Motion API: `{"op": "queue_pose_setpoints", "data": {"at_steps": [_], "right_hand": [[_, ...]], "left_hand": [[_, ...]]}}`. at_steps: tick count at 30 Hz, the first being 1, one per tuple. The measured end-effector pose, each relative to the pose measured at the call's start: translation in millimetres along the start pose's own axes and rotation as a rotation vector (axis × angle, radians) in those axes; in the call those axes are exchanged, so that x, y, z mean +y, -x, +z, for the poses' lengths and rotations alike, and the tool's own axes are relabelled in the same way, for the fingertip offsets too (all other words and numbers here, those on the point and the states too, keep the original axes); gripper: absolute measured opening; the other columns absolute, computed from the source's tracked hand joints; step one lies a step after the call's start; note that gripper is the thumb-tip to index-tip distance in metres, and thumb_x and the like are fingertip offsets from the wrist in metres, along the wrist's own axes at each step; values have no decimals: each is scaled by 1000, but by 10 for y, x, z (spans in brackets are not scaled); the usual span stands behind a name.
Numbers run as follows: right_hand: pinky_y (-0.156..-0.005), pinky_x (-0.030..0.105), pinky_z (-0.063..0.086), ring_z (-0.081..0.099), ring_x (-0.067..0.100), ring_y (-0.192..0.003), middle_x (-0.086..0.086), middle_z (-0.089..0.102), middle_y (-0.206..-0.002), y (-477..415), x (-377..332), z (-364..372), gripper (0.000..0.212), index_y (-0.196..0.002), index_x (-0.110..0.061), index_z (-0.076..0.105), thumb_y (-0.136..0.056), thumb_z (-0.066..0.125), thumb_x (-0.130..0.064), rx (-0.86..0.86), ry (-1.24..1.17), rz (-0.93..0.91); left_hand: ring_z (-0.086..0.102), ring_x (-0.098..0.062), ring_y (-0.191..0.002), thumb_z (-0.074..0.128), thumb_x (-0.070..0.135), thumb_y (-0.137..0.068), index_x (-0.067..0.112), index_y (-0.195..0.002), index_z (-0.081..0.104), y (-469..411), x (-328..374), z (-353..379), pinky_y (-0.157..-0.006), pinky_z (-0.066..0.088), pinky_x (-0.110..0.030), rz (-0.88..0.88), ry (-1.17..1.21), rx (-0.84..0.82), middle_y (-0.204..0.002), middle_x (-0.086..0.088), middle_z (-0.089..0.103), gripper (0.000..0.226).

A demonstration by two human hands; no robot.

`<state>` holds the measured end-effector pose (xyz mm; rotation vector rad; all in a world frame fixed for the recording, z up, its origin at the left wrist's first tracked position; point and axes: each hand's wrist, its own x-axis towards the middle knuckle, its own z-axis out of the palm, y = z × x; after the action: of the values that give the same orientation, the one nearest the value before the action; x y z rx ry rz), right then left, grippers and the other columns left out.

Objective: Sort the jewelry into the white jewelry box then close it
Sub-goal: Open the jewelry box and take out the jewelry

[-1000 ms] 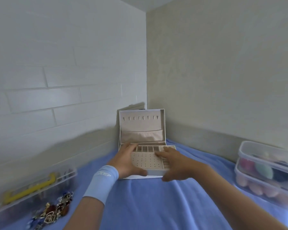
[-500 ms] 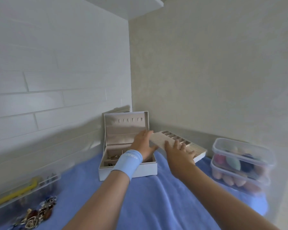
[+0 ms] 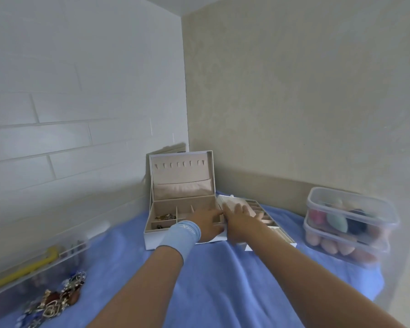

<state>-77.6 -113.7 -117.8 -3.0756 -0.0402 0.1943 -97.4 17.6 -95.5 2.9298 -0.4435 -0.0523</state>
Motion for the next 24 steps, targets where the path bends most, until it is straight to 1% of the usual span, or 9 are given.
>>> {"op": "queue_pose_setpoints", "data": {"at_steps": [3, 5, 7, 9, 11, 16, 19, 21, 24], "right_hand": [[-113, 70, 20, 7, 37, -153, 10, 4, -167, -174, 72, 48, 91, -155, -44, -7, -87, 53, -40, -28, -26, -99], [-117, 58, 26, 19, 35, -151, 11, 20, -165, -256, 102, 58, 76, -158, -37, 9, -92, 48, -31, -41, -72, -140], [-112, 48, 37, 41, 33, -141, 11, 44, -152, -227, 70, -18, 71, -157, -34, 18, -95, 47, -18, 7, -145, -220], [-106, 47, 44, 50, 33, -132, 10, 50, -146, -215, -11, -133, 71, -156, -34, 24, -92, 47, -12, 88, -209, -235], [-106, 47, 44, 50, 30, -131, 7, 50, -147, -260, -144, -267, 59, -150, -27, 40, -93, 46, -12, 163, -192, -262], [-109, 35, 42, 54, 22, -128, 1, 60, -140, -464, -645, -480, 42, -135, -24, 63, -99, 48, -11, 201, -214, -426], [-107, 32, 42, 57, 22, -125, 2, 65, -135, -644, -925, -467, 33, -126, -21, 70, -100, 53, -13, 165, -239, -519], [-104, 33, 43, 58, 22, -122, 2, 66, -133, -768, -1101, -443, 30, -124, -21, 72, -99, 57, -14, 145, -225, -569], [-96, 33, 47, 63, 22, -110, 1, 69, -125, -963, -1370, -378, 29, -123, -22, 72, -97, 61, -15, 79, -129, -639]], "left_hand": [[38, -26, -139, 46, 30, -103, 30, -148, 40, 8, -44, 14, -109, 25, -34, 21, -5, 17, -153, 4, 43, 46], [40, -27, -137, 48, 28, -102, 29, -147, 42, -34, -102, -1, -112, 27, -37, 26, 25, -9, -152, 3, 44, 45], [50, -29, -127, 50, 26, -99, 31, -142, 47, -49, -203, -29, -110, 37, -40, 29, 70, 4, -144, 1, 52, 44], [59, -27, -113, 52, 26, -97, 30, -138, 50, -74, -353, -73, -101, 47, -40, -8, 129, 40, -132, 1, 59, 42], [64, -25, -107, 53, 30, -95, 31, -141, 49, -112, -549, -147, -96, 52, -39, -74, 134, 61, -127, 0, 61, 46], [50, -26, -123, 56, 33, -95, 29, -133, 58, -218, -1093, -360, -104, 45, -40, -214, -63, 201, -132, -4, 57, 39], [41, -25, -133, 60, 34, -93, 32, -130, 59, -245, -1373, -363, -110, 36, -39, -254, -113, 232, -139, -2, 48, 37], [37, -26, -132, 63, 37, -89, 34, -127, 57, -270, -1542, -323, -108, 34, -41, -305, -157, 291, -138, -3, 46, 38], [45, -29, -122, 65, 34, -86, 27, -124, 54, -344, -1789, -234, -101, 43, -41, -342, 25, 322, -131, -6, 43, 39]]}}
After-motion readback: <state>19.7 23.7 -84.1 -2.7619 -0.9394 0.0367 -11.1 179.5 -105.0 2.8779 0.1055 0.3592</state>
